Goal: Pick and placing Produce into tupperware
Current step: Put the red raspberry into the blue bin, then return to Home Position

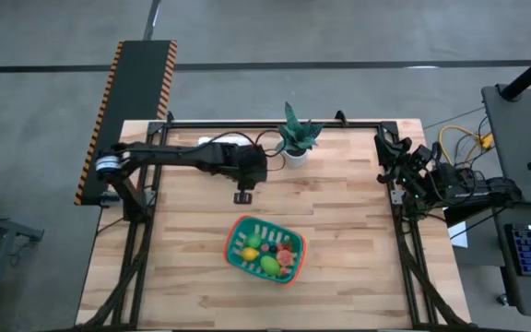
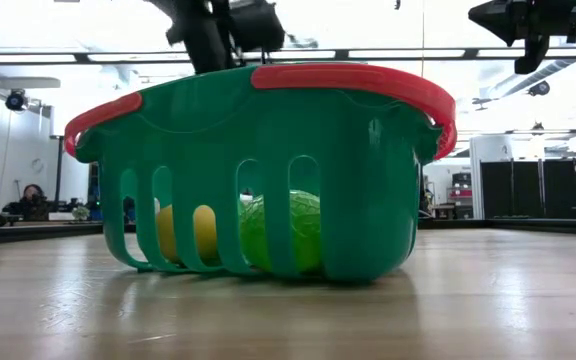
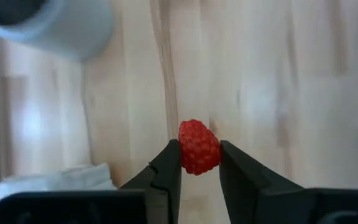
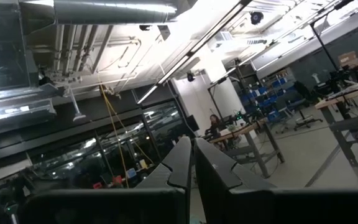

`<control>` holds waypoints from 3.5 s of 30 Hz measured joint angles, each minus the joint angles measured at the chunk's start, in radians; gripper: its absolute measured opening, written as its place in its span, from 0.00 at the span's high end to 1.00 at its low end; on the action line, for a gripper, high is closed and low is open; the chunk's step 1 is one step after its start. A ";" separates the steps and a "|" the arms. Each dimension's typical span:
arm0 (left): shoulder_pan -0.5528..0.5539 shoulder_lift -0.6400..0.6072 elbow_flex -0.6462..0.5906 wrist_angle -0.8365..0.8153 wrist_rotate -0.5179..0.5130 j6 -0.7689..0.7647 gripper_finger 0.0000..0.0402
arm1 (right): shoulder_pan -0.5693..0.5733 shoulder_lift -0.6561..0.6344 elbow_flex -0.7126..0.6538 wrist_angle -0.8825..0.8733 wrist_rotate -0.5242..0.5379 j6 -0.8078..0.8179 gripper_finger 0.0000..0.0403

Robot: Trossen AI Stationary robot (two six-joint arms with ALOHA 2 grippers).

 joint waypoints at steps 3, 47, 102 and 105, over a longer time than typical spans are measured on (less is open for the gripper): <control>-0.028 -0.056 0.037 -0.029 -0.003 -0.050 0.84 | 0.000 0.001 0.000 0.003 0.000 0.000 0.97; -0.476 0.157 0.156 0.000 -0.069 -0.338 0.84 | 0.000 0.001 0.000 -0.077 -0.029 0.079 0.97; -0.187 -0.575 0.219 0.090 -0.040 -0.284 0.99 | 0.000 0.002 0.000 -0.077 -0.123 0.071 0.97; -0.196 -0.675 0.185 0.021 -0.039 -0.291 0.99 | 0.000 0.002 0.000 -0.077 -0.123 0.071 0.97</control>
